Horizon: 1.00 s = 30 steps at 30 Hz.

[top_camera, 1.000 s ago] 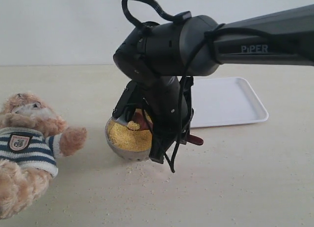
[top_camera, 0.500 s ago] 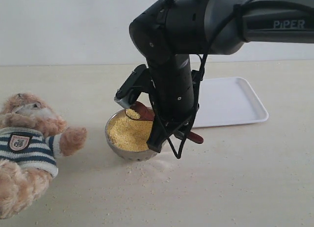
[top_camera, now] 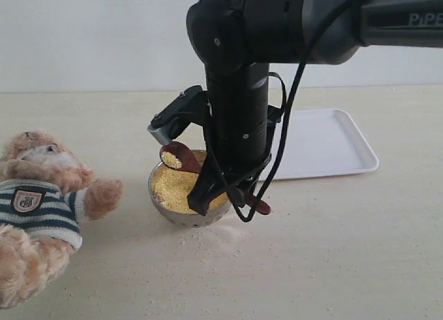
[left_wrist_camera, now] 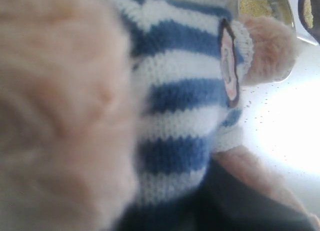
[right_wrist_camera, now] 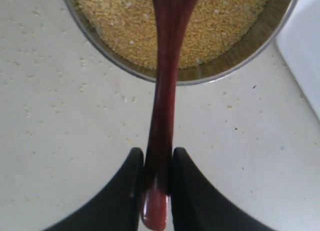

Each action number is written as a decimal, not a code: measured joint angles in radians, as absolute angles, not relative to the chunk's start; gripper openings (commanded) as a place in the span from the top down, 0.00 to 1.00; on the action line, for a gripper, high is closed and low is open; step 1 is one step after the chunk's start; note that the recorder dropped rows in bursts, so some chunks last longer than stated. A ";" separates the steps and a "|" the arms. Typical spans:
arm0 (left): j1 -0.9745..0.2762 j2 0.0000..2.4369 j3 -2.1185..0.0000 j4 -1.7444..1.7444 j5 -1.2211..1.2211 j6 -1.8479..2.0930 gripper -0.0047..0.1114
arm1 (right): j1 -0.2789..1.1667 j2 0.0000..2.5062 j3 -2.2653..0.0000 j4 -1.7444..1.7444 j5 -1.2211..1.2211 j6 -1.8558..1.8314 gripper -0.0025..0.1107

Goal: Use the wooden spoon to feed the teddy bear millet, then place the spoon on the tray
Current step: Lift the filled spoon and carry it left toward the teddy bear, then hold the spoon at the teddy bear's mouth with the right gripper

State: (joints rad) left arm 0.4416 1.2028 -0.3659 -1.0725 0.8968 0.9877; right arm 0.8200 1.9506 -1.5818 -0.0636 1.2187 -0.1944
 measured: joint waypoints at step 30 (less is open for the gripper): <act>0.442 1.203 -0.366 -1.072 0.897 0.988 0.89 | 0.994 2.165 -2.041 0.006 1.222 -0.205 0.98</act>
